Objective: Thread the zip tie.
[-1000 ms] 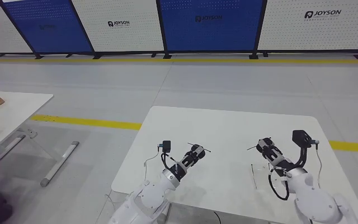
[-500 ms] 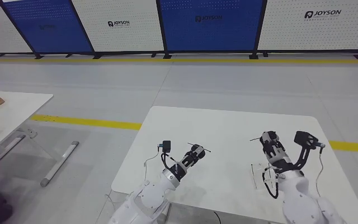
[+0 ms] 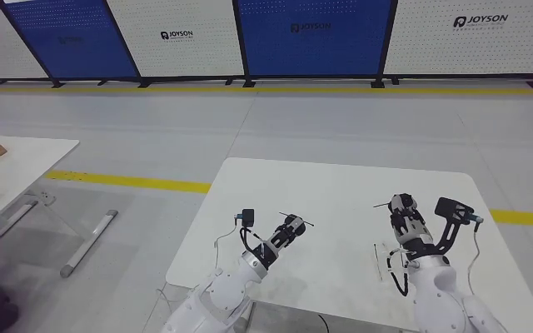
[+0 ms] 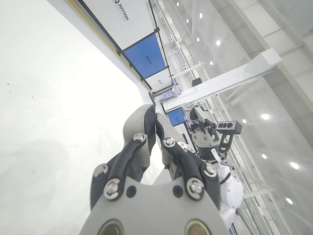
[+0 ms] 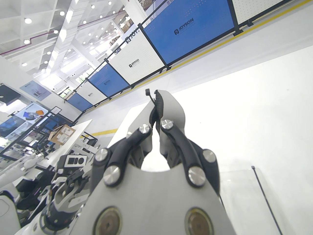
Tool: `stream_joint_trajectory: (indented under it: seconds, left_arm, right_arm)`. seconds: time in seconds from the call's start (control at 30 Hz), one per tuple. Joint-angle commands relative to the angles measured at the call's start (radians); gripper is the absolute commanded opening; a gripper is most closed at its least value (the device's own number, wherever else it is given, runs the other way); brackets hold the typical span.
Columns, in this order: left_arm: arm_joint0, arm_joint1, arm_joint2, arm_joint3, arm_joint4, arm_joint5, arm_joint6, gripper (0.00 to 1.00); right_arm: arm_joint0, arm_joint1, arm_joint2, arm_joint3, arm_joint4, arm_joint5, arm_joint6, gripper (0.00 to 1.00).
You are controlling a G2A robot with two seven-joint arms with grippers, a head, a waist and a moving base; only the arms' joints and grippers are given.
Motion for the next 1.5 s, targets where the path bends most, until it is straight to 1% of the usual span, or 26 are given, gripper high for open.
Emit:
stream_joint_trajectory:
  seconds: [0.0,1.0,1.03,1.13,1.27,1.3,1.37,1.47]
  left_arm:
    - [0.000,0.000,0.000,0.000,0.000,0.000,0.000,0.00]
    - [0.000,0.000,0.000,0.000,0.000,0.000,0.000,0.00]
    - [0.000,0.000,0.000,0.000,0.000,0.000,0.000,0.00]
    - [-0.002,0.000,-0.001,0.002,0.002,0.001,0.007,0.00]
    - [-0.016,-0.005,-0.004,0.023,0.002,-0.009,0.060,0.00]
    - [-0.020,-0.006,-0.001,0.027,0.009,-0.011,0.066,0.00]
    - [-0.030,-0.009,0.012,0.038,0.028,-0.014,0.082,0.00]
    - [-0.046,-0.014,0.037,0.058,0.076,-0.013,0.107,0.00]
  right_arm:
    - [0.000,0.000,0.000,0.000,0.000,0.000,0.000,0.00]
    - [0.000,0.000,0.000,0.000,0.000,0.000,0.000,0.00]
    - [-0.003,-0.002,0.000,-0.001,0.014,-0.004,-0.006,0.00]
    - [-0.018,-0.013,-0.013,0.011,0.079,-0.023,-0.079,0.00]
    - [-0.026,-0.035,-0.053,0.047,0.154,-0.050,-0.213,0.00]
    - [-0.026,-0.040,-0.063,0.059,0.154,-0.054,-0.245,0.00]
    - [-0.021,-0.051,-0.091,0.081,0.162,-0.070,-0.309,0.00]
    - [-0.013,-0.065,-0.128,0.104,0.174,-0.086,-0.353,0.00]
